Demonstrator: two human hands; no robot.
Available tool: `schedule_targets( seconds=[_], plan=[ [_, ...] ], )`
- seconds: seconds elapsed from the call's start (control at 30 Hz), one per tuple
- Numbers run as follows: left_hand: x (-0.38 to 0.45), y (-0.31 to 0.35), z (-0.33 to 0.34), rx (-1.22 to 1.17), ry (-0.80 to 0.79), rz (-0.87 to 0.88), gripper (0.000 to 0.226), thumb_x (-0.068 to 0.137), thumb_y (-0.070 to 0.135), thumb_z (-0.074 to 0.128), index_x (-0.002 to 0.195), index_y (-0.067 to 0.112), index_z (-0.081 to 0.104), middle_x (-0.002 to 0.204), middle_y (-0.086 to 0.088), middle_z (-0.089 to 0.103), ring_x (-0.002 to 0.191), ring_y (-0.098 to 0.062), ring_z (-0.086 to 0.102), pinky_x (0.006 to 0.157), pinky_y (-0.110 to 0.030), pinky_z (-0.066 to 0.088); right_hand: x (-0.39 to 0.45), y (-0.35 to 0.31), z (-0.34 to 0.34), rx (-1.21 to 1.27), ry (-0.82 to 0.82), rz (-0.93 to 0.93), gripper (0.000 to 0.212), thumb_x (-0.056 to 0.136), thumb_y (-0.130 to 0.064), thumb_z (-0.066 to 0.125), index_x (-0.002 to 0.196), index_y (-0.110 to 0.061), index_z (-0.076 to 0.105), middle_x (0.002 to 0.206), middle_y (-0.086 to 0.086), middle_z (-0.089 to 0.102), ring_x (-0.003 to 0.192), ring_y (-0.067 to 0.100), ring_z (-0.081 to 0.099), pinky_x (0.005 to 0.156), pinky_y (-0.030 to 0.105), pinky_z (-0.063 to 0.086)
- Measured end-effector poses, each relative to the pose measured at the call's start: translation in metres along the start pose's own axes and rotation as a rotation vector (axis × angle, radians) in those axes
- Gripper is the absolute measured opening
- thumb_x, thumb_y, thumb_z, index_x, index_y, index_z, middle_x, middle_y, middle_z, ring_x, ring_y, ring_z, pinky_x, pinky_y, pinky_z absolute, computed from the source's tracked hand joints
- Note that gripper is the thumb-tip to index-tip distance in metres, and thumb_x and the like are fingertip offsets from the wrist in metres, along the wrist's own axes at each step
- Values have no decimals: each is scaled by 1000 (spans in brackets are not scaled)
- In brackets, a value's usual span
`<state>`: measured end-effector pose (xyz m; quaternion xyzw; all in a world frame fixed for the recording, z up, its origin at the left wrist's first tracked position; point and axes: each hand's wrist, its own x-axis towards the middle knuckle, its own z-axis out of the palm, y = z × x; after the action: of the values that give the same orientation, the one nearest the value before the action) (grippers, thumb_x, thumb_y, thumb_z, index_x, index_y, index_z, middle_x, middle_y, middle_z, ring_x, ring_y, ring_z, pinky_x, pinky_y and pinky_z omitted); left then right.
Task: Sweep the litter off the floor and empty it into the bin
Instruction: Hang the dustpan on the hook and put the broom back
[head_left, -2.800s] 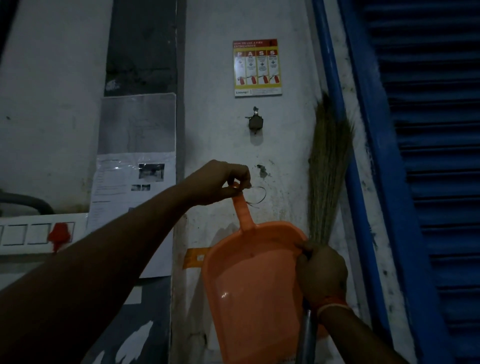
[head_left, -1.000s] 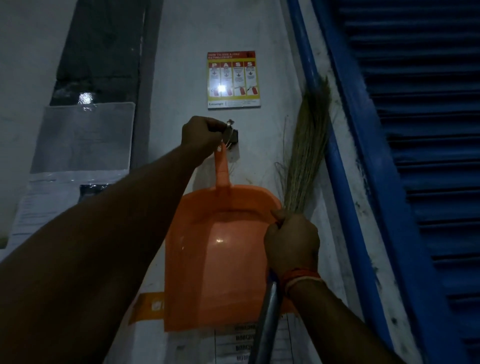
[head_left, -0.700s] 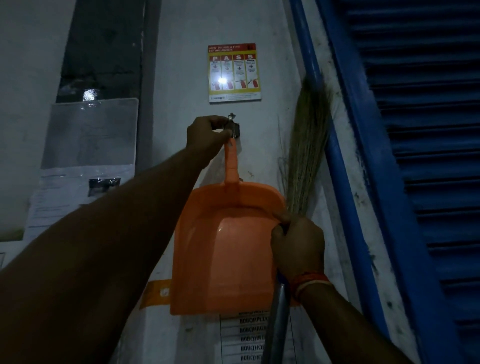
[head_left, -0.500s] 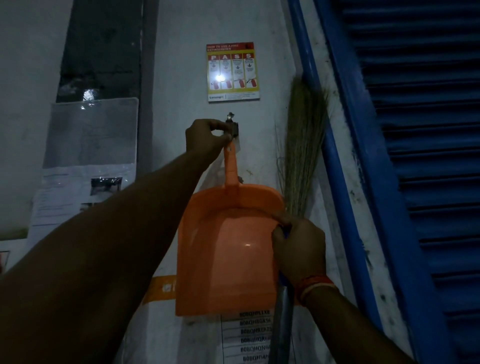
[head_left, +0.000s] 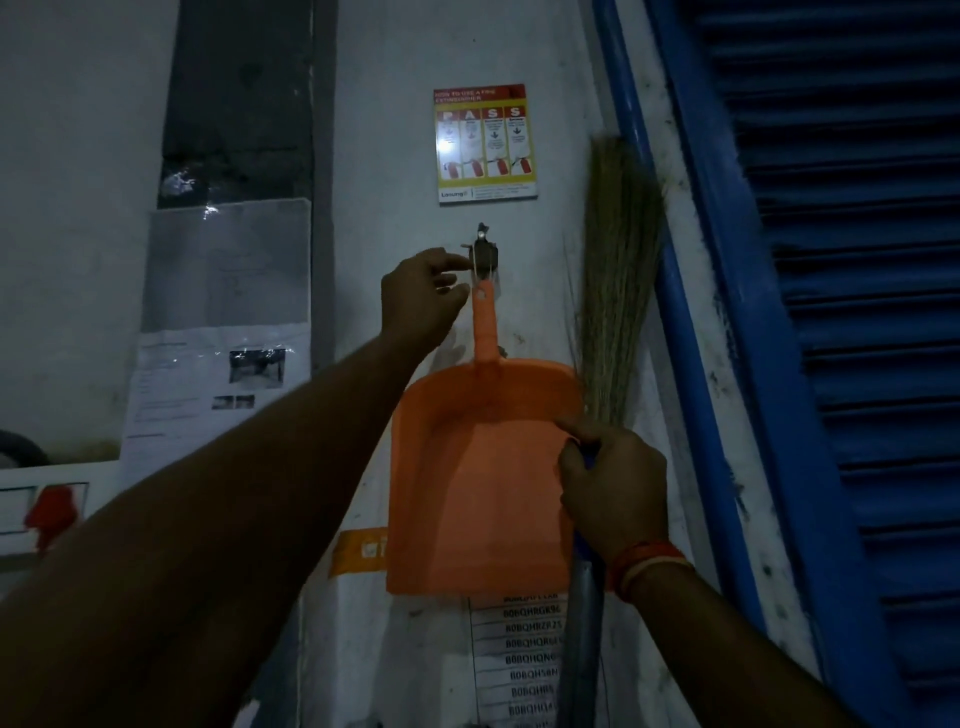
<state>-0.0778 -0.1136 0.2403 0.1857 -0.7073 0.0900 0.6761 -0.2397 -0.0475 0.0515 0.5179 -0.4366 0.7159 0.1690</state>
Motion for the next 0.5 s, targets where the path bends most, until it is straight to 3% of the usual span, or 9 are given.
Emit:
schedule_targets(
  seconds=[0.13,0.27,0.37,0.5],
  plan=[
    [-41,2,-3,-143,69,46,26,88,14,73,114,14,71,131,-1,60,107,-7,63,89,-19,55,-1,-8,-6,20,-10,-40,33,91,-9,61,118,-26,69,116,2,70,102,13,64,92,19,47],
    [-99,4,-3,-431,-35,-82,18,88,10,70,106,14,74,110,7,71,104,-7,68,95,-34,57,0,-17,-9,70,-1,-45,33,89,-16,59,113,-36,71,109,1,70,92,15,67,83,35,60],
    [-140,-2,0,-494,-133,-150,16,90,10,69,104,16,74,116,6,70,111,-11,65,98,-37,54,-1,-20,-11,73,5,-40,31,87,-24,57,112,-38,70,108,0,70,86,18,69,73,40,62],
    [-177,2,-6,-591,-232,-229,14,92,10,67,105,13,73,131,6,62,117,-9,61,82,-20,55,-6,-19,-16,73,8,-26,31,90,-18,60,112,-38,71,110,-1,70,86,18,70,75,41,62]
  ],
)
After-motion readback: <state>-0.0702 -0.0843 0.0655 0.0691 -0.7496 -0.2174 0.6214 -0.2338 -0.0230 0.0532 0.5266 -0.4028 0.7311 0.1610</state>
